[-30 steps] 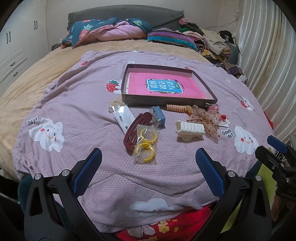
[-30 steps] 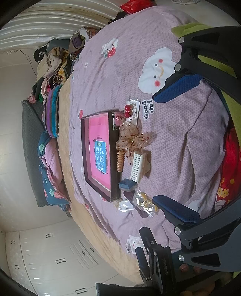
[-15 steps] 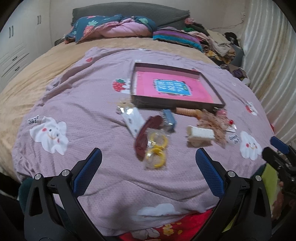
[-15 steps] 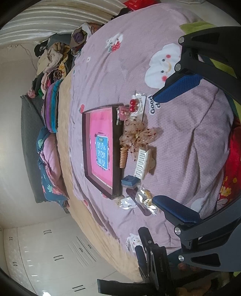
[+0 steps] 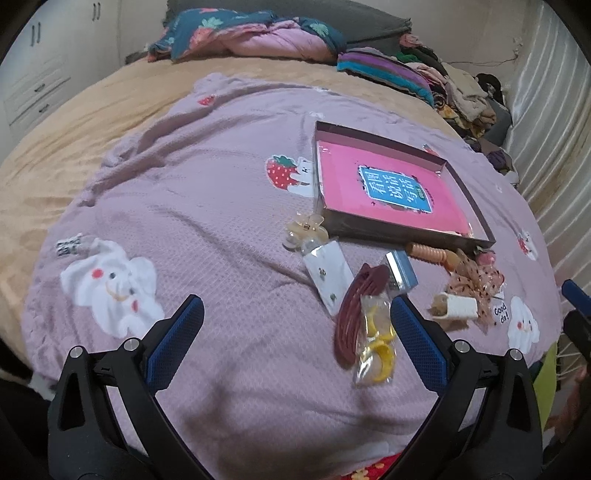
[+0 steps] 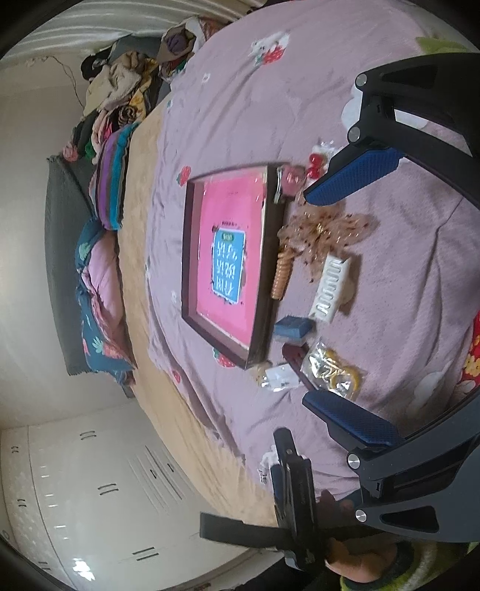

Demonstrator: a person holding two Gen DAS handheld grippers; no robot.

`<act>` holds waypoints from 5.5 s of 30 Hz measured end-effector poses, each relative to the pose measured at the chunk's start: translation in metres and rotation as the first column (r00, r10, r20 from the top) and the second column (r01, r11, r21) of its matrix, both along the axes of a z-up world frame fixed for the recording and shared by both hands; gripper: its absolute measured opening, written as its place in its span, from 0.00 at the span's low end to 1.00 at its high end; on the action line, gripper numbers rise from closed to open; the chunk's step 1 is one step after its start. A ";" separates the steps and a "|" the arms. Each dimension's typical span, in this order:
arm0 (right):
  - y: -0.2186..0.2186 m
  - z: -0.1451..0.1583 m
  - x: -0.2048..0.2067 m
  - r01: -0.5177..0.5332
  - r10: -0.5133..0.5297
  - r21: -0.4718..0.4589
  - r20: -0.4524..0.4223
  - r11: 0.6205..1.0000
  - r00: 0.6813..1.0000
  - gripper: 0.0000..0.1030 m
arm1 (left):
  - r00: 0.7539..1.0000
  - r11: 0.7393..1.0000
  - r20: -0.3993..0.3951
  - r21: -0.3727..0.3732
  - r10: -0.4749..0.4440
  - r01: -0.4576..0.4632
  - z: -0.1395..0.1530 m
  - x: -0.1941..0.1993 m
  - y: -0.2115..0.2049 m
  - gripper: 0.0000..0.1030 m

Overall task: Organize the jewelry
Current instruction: 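Grasp the clear packet with the left tool while the right tool grasps the white claw clip, then carry the packet and claw clip into the box and release both, then grasp the bag of yellow rings with the left tool while the right tool grasps the sheer bow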

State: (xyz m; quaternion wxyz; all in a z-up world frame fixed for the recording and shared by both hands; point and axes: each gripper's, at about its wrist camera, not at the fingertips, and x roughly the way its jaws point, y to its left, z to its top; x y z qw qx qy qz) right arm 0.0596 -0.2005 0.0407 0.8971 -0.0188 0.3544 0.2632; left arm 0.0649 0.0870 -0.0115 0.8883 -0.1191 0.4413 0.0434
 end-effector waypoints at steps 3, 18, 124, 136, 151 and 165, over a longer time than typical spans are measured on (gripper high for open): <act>0.010 -0.007 0.006 -0.013 0.013 -0.014 -0.015 1.000 1.000 0.96 | 0.999 0.999 -0.010 -0.008 -0.032 0.031 -0.007 0.013 0.000 0.92; 0.017 -0.070 0.024 0.034 -0.038 -0.023 -0.163 0.999 0.986 0.96 | 0.990 0.987 -0.126 -0.154 -0.067 0.047 -0.057 0.068 -0.006 0.54; -0.023 -0.060 0.197 0.136 -0.145 -0.068 -0.138 0.988 0.980 0.91 | 0.969 0.971 -0.066 -0.022 -0.239 0.238 -0.024 0.179 -0.063 0.52; -0.052 0.002 0.147 0.183 -0.183 -0.003 -0.012 0.983 0.983 0.95 | 0.979 0.981 0.056 -0.006 -0.195 0.195 0.034 0.138 -0.056 0.91; -0.063 0.038 0.085 0.170 -0.172 0.035 0.063 0.985 0.983 0.95 | 0.968 0.978 0.142 -0.003 -0.207 0.210 0.070 0.084 -0.060 0.91; -0.058 0.022 0.046 0.135 -0.135 0.007 0.051 0.991 0.990 0.95 | 0.970 0.973 0.087 -0.009 -0.228 0.230 0.041 0.037 -0.063 0.91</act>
